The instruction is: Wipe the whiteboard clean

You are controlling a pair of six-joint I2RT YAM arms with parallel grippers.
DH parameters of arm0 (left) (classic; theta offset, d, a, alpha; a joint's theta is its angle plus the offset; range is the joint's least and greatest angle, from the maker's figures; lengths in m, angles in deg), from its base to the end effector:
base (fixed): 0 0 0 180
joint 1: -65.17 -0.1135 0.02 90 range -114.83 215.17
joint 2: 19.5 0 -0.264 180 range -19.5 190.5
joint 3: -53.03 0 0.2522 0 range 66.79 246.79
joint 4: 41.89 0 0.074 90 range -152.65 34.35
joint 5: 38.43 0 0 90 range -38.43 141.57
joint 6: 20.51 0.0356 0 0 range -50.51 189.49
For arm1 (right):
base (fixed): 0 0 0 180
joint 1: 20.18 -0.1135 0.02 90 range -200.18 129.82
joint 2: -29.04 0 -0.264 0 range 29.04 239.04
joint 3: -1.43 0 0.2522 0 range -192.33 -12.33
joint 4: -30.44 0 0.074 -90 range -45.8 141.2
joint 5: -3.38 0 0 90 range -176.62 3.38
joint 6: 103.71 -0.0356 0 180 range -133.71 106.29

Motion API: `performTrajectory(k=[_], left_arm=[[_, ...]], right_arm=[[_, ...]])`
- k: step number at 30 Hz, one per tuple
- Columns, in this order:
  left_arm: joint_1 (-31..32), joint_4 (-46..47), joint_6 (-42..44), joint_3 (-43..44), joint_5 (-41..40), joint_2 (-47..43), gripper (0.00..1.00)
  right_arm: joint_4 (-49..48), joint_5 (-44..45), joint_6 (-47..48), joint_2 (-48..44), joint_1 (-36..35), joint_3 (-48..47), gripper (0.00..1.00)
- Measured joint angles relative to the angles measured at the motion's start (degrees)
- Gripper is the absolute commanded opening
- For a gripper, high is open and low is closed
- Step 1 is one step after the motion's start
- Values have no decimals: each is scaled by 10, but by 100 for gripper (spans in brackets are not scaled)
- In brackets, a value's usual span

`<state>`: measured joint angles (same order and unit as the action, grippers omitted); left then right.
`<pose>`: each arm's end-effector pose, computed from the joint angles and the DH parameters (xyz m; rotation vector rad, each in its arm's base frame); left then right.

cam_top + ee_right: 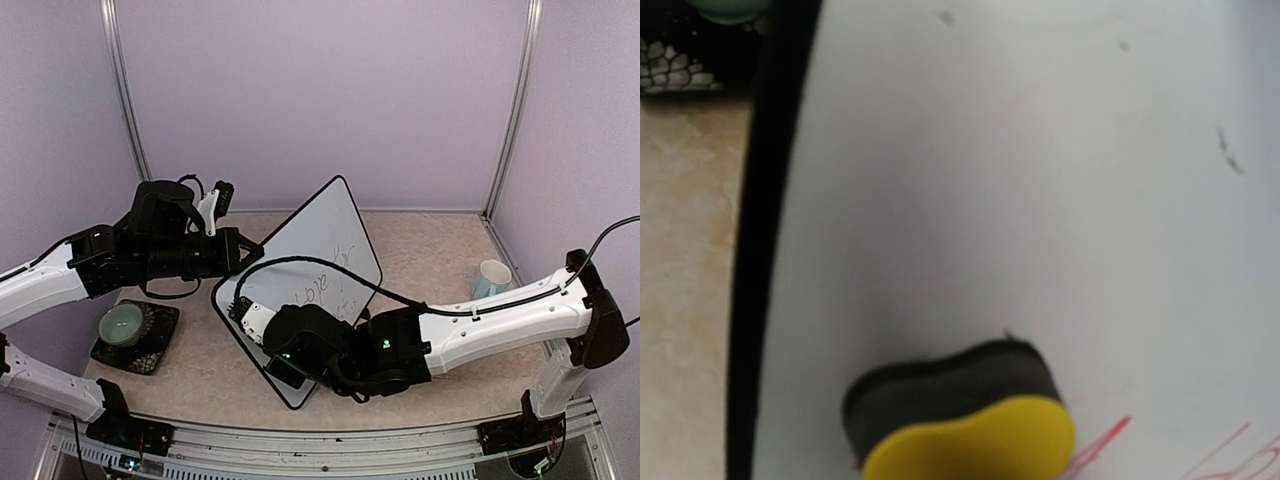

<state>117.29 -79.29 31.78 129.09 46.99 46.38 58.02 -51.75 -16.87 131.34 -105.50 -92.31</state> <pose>0.1605 -0.2017 0.3489 0.2191 2.1547 -0.8715 0.0537 0.4060 0.2730 -1.1063 1.7694 0.2667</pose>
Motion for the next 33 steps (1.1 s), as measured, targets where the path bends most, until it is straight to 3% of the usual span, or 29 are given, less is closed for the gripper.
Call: performTrajectory(k=[11, 24, 33], left_arm=[[0, 18, 2, -11, 0, 0, 0], [0, 21, 2, -14, -1, -3, 0], [0, 39, -3, -22, 0, -4, 0]], right_arm=[[3, 31, -80, 12, -13, -1, 0], [15, 0, -139, 11, -19, 31, 0], [78, 30, -193, 29, -27, 28, 0]])
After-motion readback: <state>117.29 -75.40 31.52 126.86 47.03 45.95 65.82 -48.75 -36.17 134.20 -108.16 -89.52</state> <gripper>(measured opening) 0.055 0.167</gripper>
